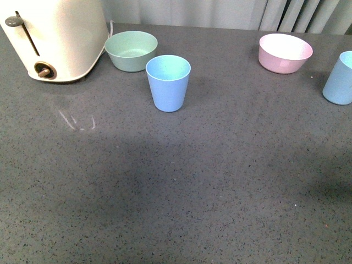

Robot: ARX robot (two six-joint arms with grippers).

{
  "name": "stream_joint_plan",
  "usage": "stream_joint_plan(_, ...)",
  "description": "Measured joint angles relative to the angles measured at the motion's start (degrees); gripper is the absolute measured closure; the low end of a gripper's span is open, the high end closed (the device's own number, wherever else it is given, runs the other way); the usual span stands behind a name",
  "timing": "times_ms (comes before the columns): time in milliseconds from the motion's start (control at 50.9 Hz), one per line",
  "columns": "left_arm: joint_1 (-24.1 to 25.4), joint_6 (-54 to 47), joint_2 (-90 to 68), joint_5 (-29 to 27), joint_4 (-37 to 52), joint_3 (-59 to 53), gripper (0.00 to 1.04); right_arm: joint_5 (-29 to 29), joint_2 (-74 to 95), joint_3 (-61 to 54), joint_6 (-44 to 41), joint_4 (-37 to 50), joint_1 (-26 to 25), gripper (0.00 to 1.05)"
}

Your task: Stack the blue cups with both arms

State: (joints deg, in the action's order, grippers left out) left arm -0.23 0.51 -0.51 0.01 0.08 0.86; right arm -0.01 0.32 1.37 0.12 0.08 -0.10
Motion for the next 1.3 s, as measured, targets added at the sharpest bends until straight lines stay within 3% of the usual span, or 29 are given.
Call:
stream_joint_plan(511, 0.0, 0.0, 0.0, 0.0, 0.0, 0.0, 0.09, 0.0, 0.0, 0.0, 0.0, 0.0, 0.0, 0.09)
stream_joint_plan(550, 0.6, 1.2, -2.2, 2.8, -4.5, 1.6, 0.09, 0.0, 0.0, 0.0, 0.0, 0.0, 0.0, 0.09)
stream_joint_plan(569, 0.8, 3.1, -5.5, 5.6, -11.2, 4.3, 0.09, 0.0, 0.0, 0.0, 0.0, 0.0, 0.0, 0.09)
stream_joint_plan(609, -0.1, 6.3, -13.9, 6.7, -20.0, 9.1, 0.09, 0.0, 0.0, 0.0, 0.0, 0.0, 0.0, 0.09)
stream_joint_plan(648, -1.3, 7.6, -19.8, 6.7, -22.0, 11.2, 0.09, 0.0, 0.0, 0.0, 0.0, 0.0, 0.0, 0.09)
stream_joint_plan(923, -5.9, 11.9, -59.1, 4.9, -0.3, 24.0, 0.09, 0.0, 0.0, 0.0, 0.0, 0.0, 0.0, 0.09)
stream_joint_plan(1296, -13.5, 15.7, -88.0, 4.5, 2.6, 44.6, 0.09, 0.0, 0.0, 0.0, 0.0, 0.0, 0.0, 0.09)
